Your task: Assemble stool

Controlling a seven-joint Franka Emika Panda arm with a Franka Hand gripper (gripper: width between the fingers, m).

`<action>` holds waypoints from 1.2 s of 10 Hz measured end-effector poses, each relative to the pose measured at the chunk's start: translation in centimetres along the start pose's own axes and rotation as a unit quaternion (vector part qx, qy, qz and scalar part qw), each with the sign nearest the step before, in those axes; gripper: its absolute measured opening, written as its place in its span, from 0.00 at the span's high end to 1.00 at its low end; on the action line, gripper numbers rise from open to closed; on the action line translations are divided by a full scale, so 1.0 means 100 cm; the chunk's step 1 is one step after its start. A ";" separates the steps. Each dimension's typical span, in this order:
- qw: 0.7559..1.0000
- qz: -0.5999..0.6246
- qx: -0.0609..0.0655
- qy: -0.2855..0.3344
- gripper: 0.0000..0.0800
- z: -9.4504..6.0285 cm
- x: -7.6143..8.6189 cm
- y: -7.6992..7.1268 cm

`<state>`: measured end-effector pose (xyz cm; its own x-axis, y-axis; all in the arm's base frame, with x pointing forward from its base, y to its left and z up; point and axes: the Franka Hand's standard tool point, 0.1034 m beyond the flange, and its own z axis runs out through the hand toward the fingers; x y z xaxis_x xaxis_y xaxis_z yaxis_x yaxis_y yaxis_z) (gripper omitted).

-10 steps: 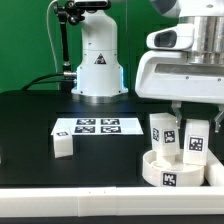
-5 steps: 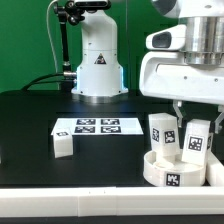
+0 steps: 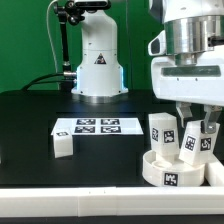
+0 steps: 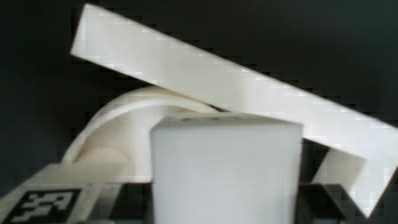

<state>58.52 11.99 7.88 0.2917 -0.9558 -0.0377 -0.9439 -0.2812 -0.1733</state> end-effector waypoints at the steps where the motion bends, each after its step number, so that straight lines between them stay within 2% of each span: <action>1: 1.000 0.027 0.001 -0.001 0.57 0.000 -0.002 0.000; 6: 0.986 0.167 0.006 -0.011 0.57 0.000 -0.003 -0.001; 7: 0.972 0.233 0.015 -0.017 0.57 0.000 -0.002 -0.001; 9: 0.948 0.315 0.023 -0.026 0.57 0.000 -0.002 -0.001; 11: 0.934 0.354 0.024 -0.031 0.57 0.000 -0.002 -0.001; 12: 0.919 0.393 0.023 -0.034 0.57 0.000 -0.003 -0.001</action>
Offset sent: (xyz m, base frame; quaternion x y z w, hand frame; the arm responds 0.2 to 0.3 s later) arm 0.0000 0.0000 0.0000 0.0000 0.0000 0.1938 0.9810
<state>58.55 12.26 7.90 -0.4666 -0.8541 -0.2297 -0.8598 0.4989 -0.1085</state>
